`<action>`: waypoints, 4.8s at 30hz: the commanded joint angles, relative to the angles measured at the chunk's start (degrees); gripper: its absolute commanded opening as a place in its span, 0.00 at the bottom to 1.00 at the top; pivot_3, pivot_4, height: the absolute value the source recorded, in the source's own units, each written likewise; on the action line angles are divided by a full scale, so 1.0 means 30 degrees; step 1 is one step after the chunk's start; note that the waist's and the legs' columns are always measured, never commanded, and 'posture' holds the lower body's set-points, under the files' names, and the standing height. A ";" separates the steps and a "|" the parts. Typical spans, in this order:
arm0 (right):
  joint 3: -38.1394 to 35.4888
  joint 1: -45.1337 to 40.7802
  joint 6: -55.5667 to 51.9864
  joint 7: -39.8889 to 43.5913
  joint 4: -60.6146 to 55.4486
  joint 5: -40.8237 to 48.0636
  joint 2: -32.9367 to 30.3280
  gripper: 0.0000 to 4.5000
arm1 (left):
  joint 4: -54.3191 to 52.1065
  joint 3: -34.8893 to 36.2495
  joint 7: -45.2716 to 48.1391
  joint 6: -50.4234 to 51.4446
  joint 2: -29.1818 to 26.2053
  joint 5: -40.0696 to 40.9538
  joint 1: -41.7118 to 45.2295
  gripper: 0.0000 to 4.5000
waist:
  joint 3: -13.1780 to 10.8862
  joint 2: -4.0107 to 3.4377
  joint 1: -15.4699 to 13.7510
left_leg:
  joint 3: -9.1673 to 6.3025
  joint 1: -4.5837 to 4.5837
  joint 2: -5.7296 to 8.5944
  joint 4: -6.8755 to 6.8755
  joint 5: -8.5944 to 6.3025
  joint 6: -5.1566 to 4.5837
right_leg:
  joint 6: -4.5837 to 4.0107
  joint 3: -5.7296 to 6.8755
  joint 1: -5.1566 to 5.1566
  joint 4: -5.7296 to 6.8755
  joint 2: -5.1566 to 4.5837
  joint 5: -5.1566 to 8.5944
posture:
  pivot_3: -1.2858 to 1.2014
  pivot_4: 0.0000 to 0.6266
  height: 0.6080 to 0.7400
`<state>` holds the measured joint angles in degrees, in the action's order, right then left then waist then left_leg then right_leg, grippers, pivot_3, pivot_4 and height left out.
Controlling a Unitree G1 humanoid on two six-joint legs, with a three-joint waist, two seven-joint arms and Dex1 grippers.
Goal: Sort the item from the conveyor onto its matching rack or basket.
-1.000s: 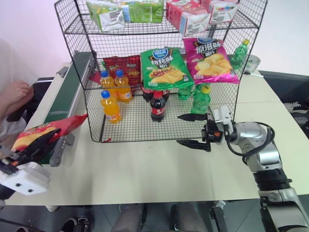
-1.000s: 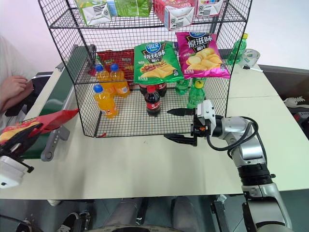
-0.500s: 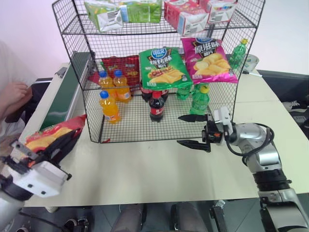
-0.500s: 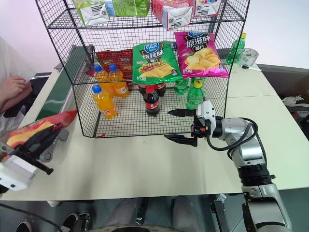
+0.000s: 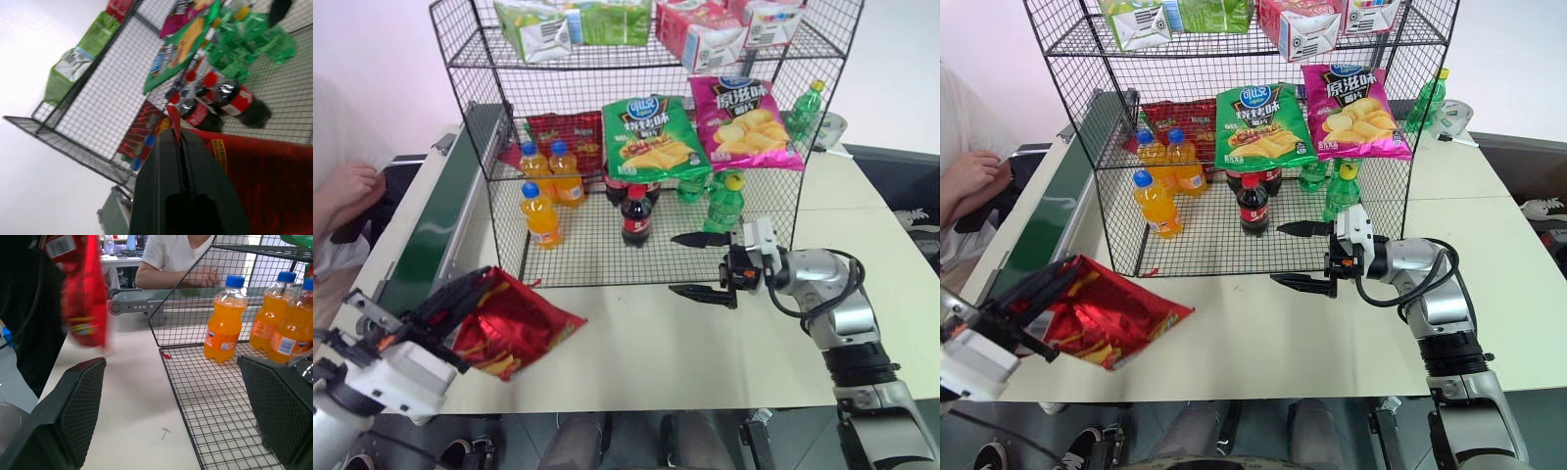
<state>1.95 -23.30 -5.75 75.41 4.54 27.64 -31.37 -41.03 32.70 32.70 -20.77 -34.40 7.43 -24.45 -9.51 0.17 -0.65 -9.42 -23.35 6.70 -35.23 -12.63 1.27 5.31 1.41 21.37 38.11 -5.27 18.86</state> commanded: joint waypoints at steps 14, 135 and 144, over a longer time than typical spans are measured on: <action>-0.0005 -0.0239 0.0451 -0.0465 -0.0388 -0.0318 0.0522 1.00 | 0.5265 -0.4854 0.0157 0.2198 -0.3690 -0.0124 1.4751 0.01 | -0.0002 -0.0001 0.0231 | -0.0016 0.0005 -0.0068 0.0007 0.0070 0.0118 | -0.0046 -0.0006 0.0016 0.0014 0.0090 -0.0047 | 0.52 0.24 1.00; -0.2588 -0.0954 -0.4255 -0.4298 -0.4125 0.3940 0.1173 1.00 | 2.9946 -1.3904 -0.1795 -1.3094 -0.3771 -0.8852 2.6308 0.01 | 0.0012 0.0050 0.0623 | 0.0296 -0.0045 -0.0084 -0.0049 0.0087 0.0126 | -0.0032 -0.0342 0.0354 0.0426 0.0120 -0.0061 | 0.52 0.24 1.00; -0.2300 -0.0868 -0.4208 -0.4349 -0.4225 0.3732 0.1064 1.00 | 2.9824 -1.3548 -0.1197 -1.2535 -0.3420 -0.7136 2.6027 0.20 | 0.0012 0.0051 0.0624 | 0.0312 -0.0046 -0.0093 -0.0054 0.0085 0.0124 | -0.0032 -0.0356 0.0362 0.0432 0.0127 -0.0061 | 0.52 0.24 1.00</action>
<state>-4.75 -25.13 -18.83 62.20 -5.98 38.70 -27.82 49.31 -10.25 29.23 -59.00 -44.18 -16.74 52.88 -9.47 0.32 1.22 -8.47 -23.48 6.42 -35.40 -12.38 1.64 5.21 0.33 22.46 39.41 -4.89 18.68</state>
